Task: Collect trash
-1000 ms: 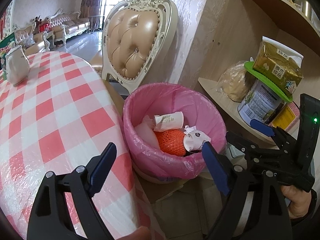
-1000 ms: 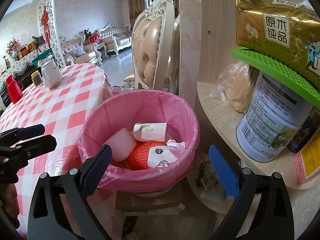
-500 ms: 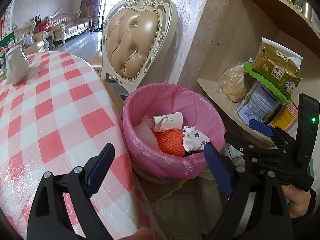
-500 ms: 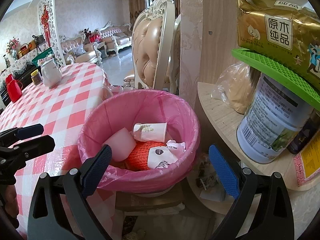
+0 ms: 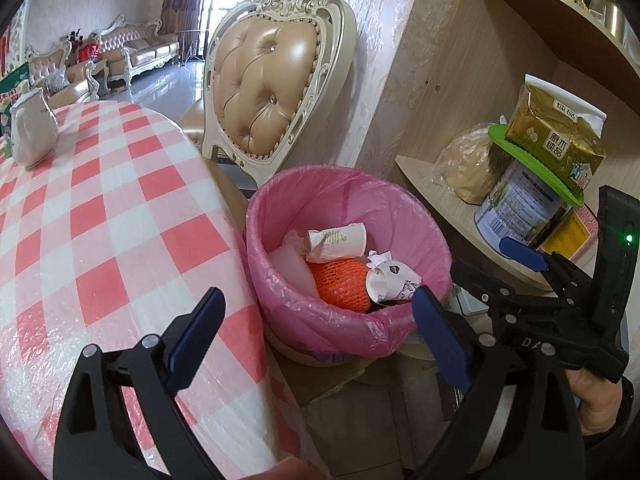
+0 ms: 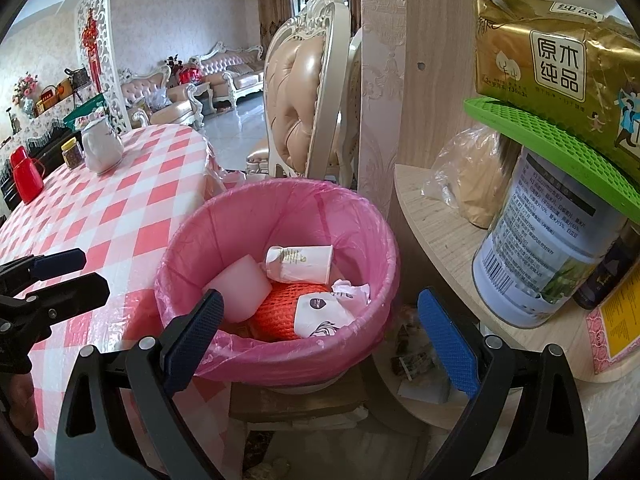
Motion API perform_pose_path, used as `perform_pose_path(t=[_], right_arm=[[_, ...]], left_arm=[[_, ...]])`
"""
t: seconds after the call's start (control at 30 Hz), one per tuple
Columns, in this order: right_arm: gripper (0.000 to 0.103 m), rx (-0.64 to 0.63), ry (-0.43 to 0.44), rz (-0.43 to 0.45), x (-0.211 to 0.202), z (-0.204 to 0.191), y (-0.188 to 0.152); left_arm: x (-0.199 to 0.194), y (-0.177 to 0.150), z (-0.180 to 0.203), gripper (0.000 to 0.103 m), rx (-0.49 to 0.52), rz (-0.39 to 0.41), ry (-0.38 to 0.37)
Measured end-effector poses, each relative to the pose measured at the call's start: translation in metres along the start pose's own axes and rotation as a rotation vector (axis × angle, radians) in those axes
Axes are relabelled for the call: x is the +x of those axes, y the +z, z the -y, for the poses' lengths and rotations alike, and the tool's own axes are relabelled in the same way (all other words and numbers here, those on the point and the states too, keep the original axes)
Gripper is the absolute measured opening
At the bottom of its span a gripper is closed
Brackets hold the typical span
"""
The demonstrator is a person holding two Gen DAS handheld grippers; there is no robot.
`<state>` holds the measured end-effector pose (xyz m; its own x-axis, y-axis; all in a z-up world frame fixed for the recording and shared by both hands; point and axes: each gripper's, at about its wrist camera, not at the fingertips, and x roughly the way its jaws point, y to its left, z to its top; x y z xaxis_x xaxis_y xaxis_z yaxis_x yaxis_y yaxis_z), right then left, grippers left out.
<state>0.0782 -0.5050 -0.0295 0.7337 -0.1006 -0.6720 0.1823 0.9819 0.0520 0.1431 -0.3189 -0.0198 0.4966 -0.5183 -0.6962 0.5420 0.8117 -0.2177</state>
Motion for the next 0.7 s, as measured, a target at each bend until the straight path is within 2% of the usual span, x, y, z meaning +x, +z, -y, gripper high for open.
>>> perform_pose_path(t=[0.4, 0.7], right_arm=[[0.092, 0.0, -0.001, 0.0, 0.0005, 0.0, 0.001], [0.092, 0.001, -0.003, -0.002, 0.0, 0.001, 0.0008]], left_arm=[[0.0003, -0.0011, 0.0, 0.092, -0.003, -0.002, 0.0], [0.0046, -0.002, 0.0022, 0.098, 0.008, -0.015, 0.015]])
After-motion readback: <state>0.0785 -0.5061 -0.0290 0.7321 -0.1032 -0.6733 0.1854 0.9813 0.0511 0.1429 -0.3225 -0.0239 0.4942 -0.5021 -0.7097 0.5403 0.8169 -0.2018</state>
